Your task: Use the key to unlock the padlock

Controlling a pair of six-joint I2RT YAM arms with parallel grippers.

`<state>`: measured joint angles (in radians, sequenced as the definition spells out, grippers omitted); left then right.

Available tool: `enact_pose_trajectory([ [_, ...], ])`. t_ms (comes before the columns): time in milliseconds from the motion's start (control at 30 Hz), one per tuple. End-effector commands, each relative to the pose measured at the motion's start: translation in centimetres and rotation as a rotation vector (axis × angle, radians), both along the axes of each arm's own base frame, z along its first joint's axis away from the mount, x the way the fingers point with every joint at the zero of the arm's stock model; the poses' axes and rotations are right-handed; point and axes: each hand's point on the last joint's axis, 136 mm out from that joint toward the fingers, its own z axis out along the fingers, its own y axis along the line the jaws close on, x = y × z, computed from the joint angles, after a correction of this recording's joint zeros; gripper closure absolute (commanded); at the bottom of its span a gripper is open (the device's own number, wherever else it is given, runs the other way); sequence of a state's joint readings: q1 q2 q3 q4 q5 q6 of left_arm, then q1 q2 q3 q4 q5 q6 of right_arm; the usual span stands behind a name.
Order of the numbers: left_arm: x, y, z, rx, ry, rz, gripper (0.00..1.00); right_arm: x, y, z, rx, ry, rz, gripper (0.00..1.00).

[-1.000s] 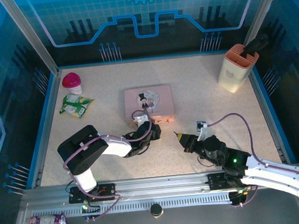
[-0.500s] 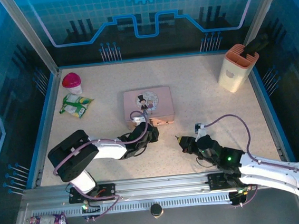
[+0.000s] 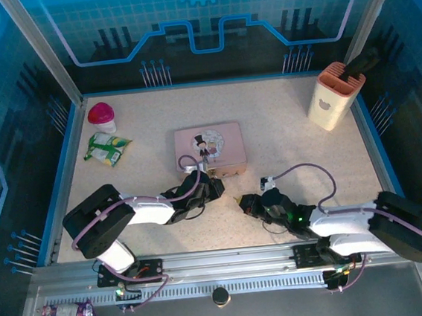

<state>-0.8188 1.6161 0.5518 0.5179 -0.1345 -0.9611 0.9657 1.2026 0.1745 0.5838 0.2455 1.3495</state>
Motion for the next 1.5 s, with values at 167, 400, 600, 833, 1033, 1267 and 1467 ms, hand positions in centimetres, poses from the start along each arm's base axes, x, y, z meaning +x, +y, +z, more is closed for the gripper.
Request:
enact_pose_trajectory([
  [167,1.0,-1.1,3.6,-0.189,-0.035,0.023,0.9,1.6,1.8,2.2,0.163,-0.039,-0.037,1.0],
  [400,1.4,-0.6,3.8,-0.267,-0.005,0.094,0.94,2.0,0.5,2.0,0.19,-0.015,-0.066,1.0],
  [600,2.0,-0.6,4.3,-0.327,0.009,0.137,0.97,2.2,0.9,2.5,0.235,-0.02,-0.066,1.0],
  [833,2.2,-0.5,4.8,-0.405,0.015,0.174,0.99,2.6,1.7,2.4,0.28,-0.015,-0.057,1.0],
  [1033,2.4,-0.3,5.0,-0.455,0.014,0.206,1.0,2.9,1.7,1.8,0.27,-0.006,-0.07,1.0],
  [1267,3.0,-0.5,5.8,-0.49,-0.025,0.212,1.0,3.1,-0.2,1.1,0.272,0.011,-0.119,1.0],
  [1467,3.4,-0.9,6.0,-0.515,-0.031,0.21,1.0,3.6,0.2,2.2,0.32,-0.024,-0.092,1.0],
])
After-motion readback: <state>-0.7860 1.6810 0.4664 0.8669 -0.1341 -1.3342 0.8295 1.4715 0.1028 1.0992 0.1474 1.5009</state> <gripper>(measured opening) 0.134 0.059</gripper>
